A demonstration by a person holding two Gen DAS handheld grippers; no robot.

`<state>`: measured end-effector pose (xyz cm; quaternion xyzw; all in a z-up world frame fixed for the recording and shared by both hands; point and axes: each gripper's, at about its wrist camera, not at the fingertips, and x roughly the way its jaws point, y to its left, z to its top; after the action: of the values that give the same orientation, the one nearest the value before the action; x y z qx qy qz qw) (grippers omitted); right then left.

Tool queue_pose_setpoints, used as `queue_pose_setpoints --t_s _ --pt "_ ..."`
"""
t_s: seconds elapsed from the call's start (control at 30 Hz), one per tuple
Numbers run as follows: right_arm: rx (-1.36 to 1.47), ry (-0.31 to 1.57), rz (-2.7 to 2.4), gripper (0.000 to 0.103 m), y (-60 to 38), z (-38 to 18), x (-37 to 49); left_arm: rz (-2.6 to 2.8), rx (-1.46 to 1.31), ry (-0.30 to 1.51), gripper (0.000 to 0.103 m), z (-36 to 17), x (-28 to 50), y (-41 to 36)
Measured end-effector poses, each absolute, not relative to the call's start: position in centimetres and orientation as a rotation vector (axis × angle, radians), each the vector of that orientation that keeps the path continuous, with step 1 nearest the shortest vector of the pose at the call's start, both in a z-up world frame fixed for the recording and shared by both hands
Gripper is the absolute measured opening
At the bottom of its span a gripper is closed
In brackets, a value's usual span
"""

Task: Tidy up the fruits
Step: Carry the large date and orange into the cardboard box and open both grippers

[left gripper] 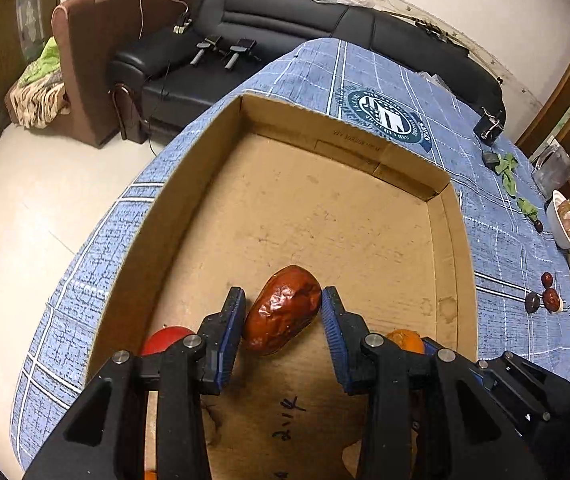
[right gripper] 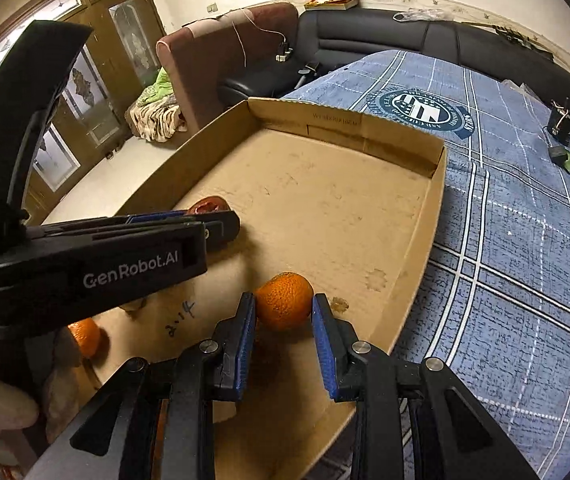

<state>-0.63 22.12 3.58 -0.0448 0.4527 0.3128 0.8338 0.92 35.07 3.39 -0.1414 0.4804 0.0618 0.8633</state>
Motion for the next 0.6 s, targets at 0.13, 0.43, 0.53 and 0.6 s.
queue_pose_setpoints --t_s 0.13,0.43,0.53,0.6 --pt "-0.117 0.934 0.656 0.034 22.4 3.8 -0.8 0.144 -0.310 1.007 0.041 3.5 0.8 35.4" --pt "-0.081 0.874 0.667 0.034 20.7 5.9 -1.8 0.141 -0.366 0.913 0.051 7.2 -2.3 35.7" --pt "-0.041 0.845 0.665 0.034 18.7 7.3 -2.4 0.133 -0.359 0.849 0.057 9.3 -4.1 35.0" --pt "0.012 0.826 0.654 0.034 16.3 8.2 -3.0 0.117 -0.354 0.813 0.058 10.4 -5.1 33.9"
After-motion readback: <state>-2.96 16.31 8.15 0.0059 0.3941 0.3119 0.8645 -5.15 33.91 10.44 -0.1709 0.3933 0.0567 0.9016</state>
